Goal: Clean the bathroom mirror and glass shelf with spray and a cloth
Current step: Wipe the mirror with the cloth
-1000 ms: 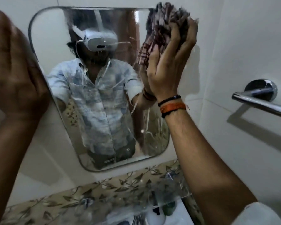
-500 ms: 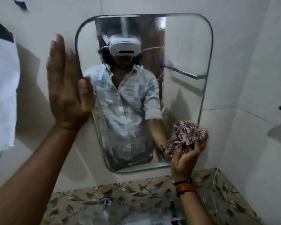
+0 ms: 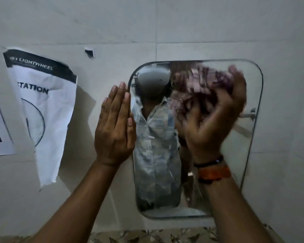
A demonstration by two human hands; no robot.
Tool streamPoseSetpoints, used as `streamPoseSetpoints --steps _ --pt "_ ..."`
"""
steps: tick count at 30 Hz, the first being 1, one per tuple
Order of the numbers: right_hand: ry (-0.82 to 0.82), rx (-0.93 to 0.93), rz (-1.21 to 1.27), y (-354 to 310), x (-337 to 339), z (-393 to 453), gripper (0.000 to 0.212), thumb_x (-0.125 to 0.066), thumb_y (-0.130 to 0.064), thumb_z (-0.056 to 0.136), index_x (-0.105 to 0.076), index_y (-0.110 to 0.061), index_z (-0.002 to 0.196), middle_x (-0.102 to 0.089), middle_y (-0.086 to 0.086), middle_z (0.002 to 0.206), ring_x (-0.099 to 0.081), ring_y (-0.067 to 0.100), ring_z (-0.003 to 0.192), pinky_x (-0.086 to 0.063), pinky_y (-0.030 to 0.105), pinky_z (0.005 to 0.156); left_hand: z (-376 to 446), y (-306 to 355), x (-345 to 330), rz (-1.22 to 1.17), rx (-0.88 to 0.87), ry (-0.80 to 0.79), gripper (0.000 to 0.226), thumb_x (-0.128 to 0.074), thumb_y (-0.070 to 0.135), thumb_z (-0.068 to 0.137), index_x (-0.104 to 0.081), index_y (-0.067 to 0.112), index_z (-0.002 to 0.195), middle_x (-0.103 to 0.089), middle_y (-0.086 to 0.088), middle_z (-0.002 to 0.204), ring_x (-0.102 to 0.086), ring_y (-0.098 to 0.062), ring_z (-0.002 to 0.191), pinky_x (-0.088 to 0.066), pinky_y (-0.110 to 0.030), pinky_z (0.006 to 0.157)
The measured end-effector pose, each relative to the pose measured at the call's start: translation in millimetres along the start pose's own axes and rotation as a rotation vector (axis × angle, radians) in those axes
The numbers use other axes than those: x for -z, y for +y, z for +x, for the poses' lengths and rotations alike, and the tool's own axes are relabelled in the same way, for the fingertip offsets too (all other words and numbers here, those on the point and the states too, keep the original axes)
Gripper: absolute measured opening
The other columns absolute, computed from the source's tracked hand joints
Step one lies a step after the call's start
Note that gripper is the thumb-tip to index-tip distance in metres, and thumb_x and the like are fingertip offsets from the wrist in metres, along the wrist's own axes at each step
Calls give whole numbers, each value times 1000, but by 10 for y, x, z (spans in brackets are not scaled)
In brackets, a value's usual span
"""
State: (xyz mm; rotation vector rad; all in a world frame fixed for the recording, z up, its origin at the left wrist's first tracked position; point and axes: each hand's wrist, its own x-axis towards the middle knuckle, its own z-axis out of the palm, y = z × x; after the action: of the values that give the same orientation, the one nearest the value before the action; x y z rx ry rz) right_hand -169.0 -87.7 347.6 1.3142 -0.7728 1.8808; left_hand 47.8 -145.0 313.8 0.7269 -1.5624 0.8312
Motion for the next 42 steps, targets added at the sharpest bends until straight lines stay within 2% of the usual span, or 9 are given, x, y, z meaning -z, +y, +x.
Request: streamPoseSetpoints --steps 6,16,19,22,26,31,35,38,42 --pt "-95 62 -121 -174 -677 699 42 -71 -12 99 -67 1 138 -53 30 160 -50 49 153 -39 59 127 24 -12 42 -24 -2 -24 58 -51 7 110 -46 -8 166 -42 -26 178 -36 -42 171 -38 -62 136" --pt "-424 230 -120 -417 -695 -504 46 -66 -11 103 -67 -9 149 -52 22 167 -43 45 161 -29 63 134 -26 -67 22 -129 84 43 53 -51 -1 110 -51 -12 161 -46 -31 173 -40 -48 167 -35 -65 136" --pt "-443 178 -88 -387 -527 -1016 37 -68 -8 105 -72 -6 142 -56 23 163 -45 47 159 -34 67 130 -67 -98 21 -251 96 61 39 -42 0 111 -68 -13 136 -49 -37 168 -42 -55 164 -34 -68 134" --pt "-445 177 -89 -290 -273 -1680 29 -73 -2 99 -78 -3 128 -62 24 157 -50 47 155 -38 71 127 -124 -89 31 -355 133 68 36 -34 -1 114 -70 -10 117 -53 -39 164 -44 -59 160 -32 -70 135" --pt "-639 283 -54 -176 205 -2779 29 -70 -7 103 -74 -11 132 -58 14 157 -48 39 155 -31 59 134 -125 -124 1 -322 102 73 34 -41 -10 110 -69 -11 129 -55 -42 160 -47 -64 155 -32 -72 134" --pt "-857 480 -16 2 581 -3338 47 -86 -18 98 -70 -20 143 -68 9 155 -55 33 151 -48 54 124 -103 -141 -30 -225 69 57 42 -47 -14 107 -62 -15 147 -55 -41 161 -48 -63 156 -34 -71 133" --pt "-755 389 42 -107 571 -2976 27 -76 -18 106 -71 -18 133 -62 7 150 -51 33 148 -52 60 117 -80 -125 -22 -232 81 45 44 -42 -6 111 -58 -16 152 -53 -40 164 -46 -60 159 -34 -71 133" --pt "-499 309 53 -276 425 -2301 9 -64 -17 113 -69 -13 120 -61 10 142 -54 34 140 -60 64 103 -79 -105 5 -224 89 44 46 -40 -2 113 -57 -15 153 -53 -35 166 -45 -55 162 -35 -68 135" --pt "-148 342 -44 -322 -48 -1033 8 -69 -7 109 -66 -5 116 -56 14 137 -56 38 129 -49 50 119 -91 -105 33 -232 87 41 44 -43 2 114 -59 -13 153 -53 -32 167 -45 -50 163 -35 -66 136"
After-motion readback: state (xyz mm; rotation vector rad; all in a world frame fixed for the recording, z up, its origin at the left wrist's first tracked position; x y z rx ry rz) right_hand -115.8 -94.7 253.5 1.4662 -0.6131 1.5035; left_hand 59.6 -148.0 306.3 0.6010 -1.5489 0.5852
